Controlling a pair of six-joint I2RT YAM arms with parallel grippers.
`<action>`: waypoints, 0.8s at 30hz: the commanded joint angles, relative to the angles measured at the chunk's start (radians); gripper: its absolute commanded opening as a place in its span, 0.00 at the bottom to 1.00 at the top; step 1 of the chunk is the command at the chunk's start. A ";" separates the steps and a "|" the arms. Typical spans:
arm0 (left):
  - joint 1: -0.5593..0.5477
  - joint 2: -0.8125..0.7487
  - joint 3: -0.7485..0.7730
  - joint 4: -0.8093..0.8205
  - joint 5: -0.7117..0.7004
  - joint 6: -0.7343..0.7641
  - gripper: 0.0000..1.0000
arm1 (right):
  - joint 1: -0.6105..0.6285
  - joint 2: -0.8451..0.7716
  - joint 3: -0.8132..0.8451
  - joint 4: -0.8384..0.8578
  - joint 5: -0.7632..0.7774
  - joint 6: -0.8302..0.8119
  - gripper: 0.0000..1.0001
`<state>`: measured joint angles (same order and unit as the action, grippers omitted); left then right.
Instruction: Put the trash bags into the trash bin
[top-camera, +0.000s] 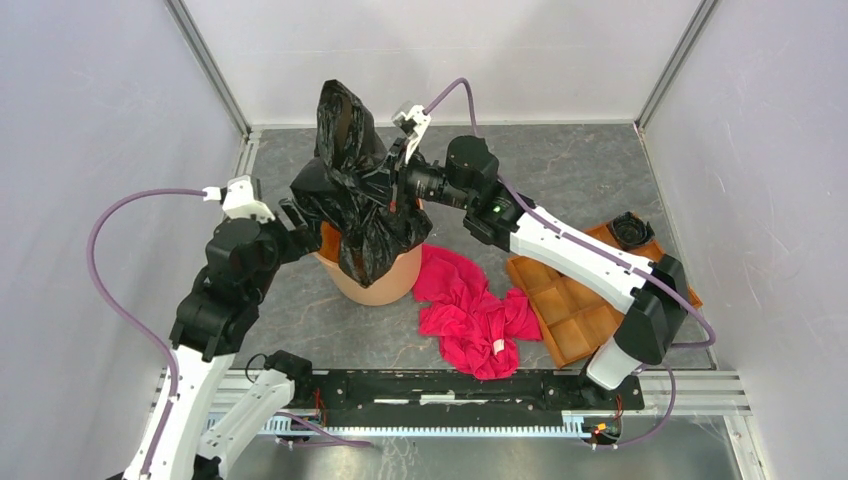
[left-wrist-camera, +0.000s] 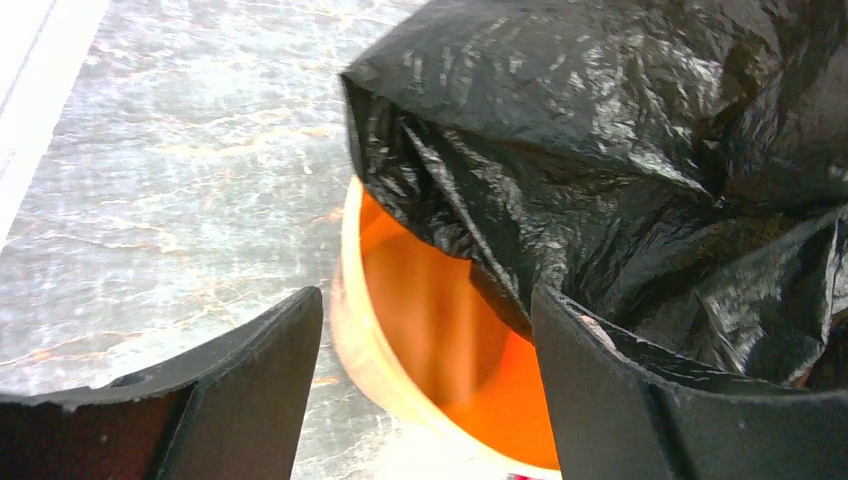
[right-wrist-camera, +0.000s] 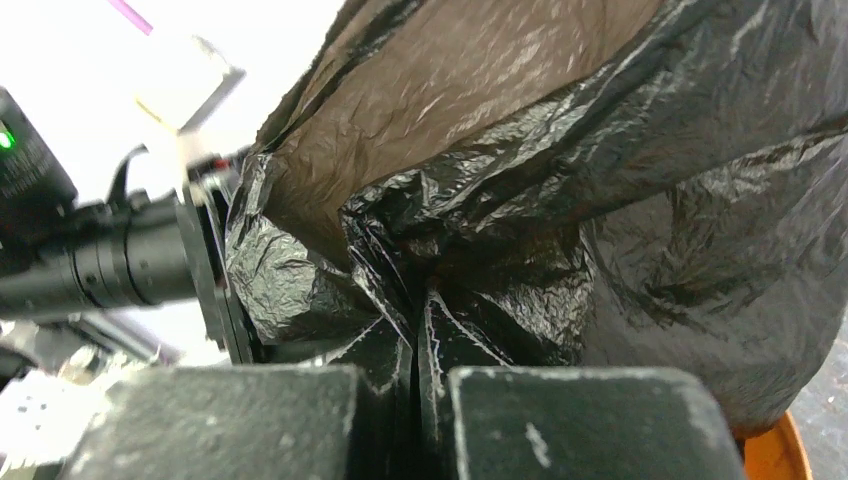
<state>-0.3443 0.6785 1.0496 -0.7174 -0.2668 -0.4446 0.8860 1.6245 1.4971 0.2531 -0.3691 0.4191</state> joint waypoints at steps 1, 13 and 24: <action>0.001 -0.032 0.044 -0.039 -0.120 0.077 0.83 | -0.024 -0.019 0.042 -0.079 -0.163 -0.049 0.01; 0.042 0.364 0.402 0.001 -0.267 0.024 0.85 | -0.066 -0.151 -0.101 -0.134 -0.494 -0.186 0.01; 0.134 0.753 0.720 0.100 0.507 -0.094 0.81 | -0.074 -0.150 -0.148 -0.049 -0.424 -0.091 0.01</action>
<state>-0.2089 1.4014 1.7943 -0.6891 -0.1417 -0.4732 0.8158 1.4986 1.3678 0.1211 -0.8398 0.2733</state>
